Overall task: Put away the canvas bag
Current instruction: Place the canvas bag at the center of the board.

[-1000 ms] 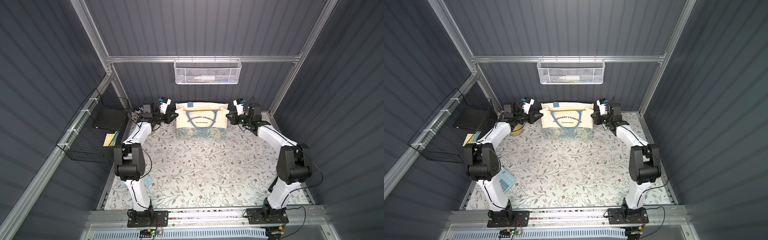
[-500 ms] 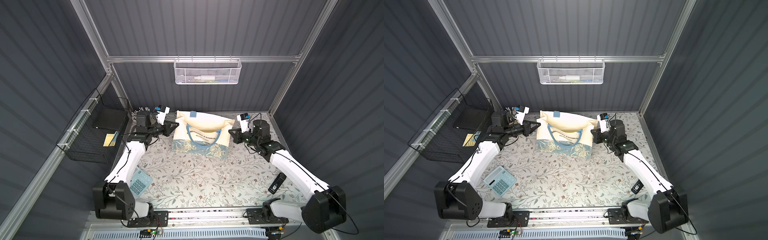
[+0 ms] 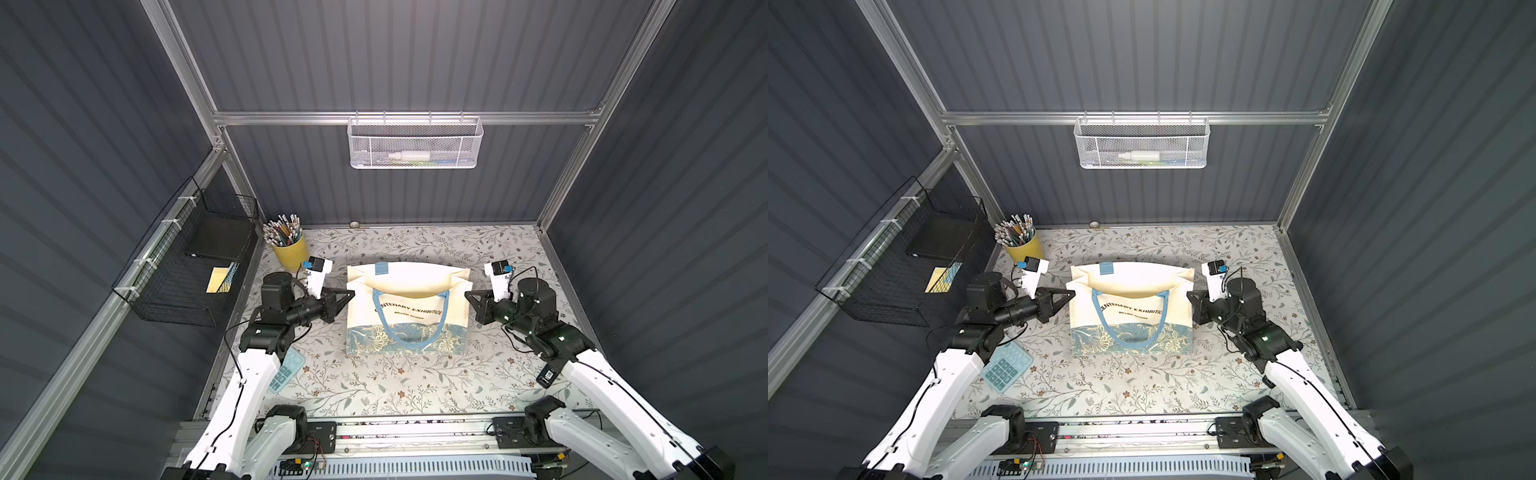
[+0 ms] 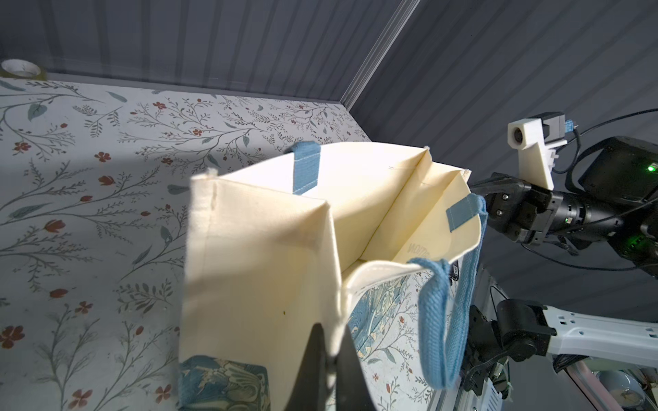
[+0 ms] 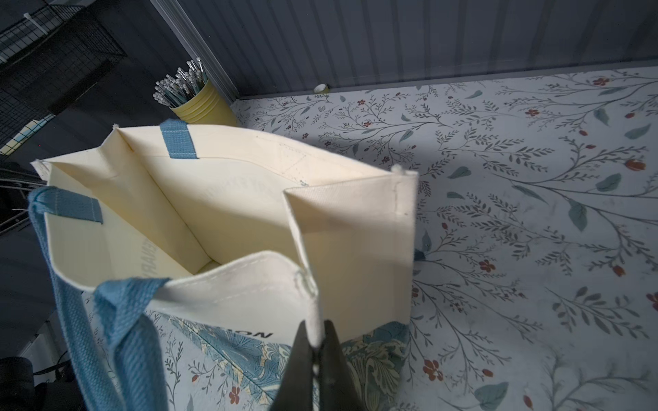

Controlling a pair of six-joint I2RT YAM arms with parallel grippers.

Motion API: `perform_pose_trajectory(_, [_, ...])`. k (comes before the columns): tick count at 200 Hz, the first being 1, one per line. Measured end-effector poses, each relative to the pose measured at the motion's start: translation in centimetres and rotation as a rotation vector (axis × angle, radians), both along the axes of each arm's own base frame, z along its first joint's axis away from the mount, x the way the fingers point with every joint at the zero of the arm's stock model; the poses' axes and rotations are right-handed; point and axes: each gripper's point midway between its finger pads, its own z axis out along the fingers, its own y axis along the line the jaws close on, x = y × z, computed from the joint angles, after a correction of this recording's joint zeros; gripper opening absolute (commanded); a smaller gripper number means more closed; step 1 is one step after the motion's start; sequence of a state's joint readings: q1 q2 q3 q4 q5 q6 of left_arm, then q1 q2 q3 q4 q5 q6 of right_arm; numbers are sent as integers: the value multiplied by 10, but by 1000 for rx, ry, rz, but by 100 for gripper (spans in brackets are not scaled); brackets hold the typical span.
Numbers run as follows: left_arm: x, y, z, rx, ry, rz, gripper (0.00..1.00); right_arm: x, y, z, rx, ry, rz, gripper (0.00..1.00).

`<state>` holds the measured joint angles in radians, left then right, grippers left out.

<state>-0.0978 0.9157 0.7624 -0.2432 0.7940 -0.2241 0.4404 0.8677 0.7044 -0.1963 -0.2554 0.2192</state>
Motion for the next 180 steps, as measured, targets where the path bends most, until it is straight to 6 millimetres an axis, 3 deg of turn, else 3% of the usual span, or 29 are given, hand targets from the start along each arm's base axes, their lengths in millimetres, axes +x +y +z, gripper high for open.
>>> perform_pose_trajectory(51, [-2, 3, -13, 1, 64, 28, 0, -1, -5, -10, -21, 17, -28, 0])
perform_pose_trajectory(84, [3, 4, -29, 14, 130, 37, 0, -2, -10, -27, -41, 54, -57, 0])
perform_pose_trajectory(129, [-1, 5, -39, 21, 184, 44, 15, -6, -8, -39, -45, 115, -73, 0])
perform_pose_trajectory(154, [-7, 5, -36, 9, 194, 50, 24, -15, -5, -45, -37, 163, -69, 7])
perform_pose_trajectory(169, [-12, 5, -34, -1, 196, 54, 31, -21, -3, -46, -31, 185, -64, 24])
perform_pose_trajectory(180, [-16, 5, -33, -6, 198, 55, 35, -25, -3, -48, -32, 199, -63, 31])
